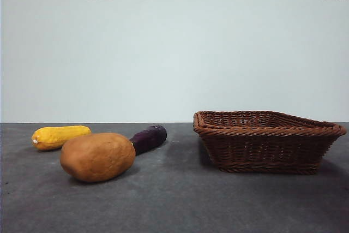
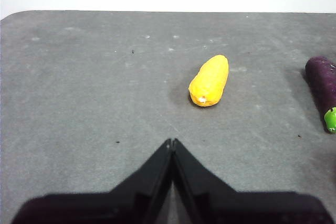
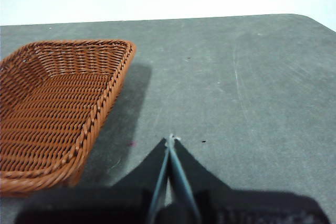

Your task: Help me put the vegetables on the table into the basket

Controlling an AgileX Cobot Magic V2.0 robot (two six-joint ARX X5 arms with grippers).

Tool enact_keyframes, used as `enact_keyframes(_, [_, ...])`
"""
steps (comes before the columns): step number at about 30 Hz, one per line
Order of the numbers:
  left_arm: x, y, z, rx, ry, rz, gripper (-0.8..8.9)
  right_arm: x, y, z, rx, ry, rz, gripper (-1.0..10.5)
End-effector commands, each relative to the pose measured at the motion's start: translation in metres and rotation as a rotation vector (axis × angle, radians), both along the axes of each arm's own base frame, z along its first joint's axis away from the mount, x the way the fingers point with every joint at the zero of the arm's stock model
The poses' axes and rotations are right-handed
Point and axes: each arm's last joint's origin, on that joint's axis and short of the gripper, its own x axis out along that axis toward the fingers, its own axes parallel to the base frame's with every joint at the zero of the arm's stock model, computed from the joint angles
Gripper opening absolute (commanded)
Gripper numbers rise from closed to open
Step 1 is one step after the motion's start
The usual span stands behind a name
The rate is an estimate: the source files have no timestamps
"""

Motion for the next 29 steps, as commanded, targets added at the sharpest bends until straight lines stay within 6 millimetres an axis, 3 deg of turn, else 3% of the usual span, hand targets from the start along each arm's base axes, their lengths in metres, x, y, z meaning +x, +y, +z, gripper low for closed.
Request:
enact_keyframes(1, [0.000,0.000,-0.003,-0.011,0.005,0.002,-0.01,0.000,0.000,-0.002,0.045,0.004,0.005,0.0])
enact_keyframes(7, [0.000,0.000,-0.002,-0.072,0.006,0.007,-0.05,0.000,0.001,0.000,0.263,-0.003,-0.023,-0.1])
enact_keyframes(12, [0.000,-0.002,0.008,-0.159,0.005,-0.057,-0.06,-0.002,0.001,0.011,0.334,-0.026,-0.021,-0.1])
enact_keyframes(20, [0.008,-0.007,0.050,-0.195,0.025,-0.213,-0.06,-0.009,0.001,0.054,0.360,-0.041,-0.013,-0.1])
enact_keyframes(29, [0.046,-0.012,0.097,-0.277,0.153,-0.444,-0.04,0.008,0.008,0.100,0.387,0.079,0.184,-0.1])
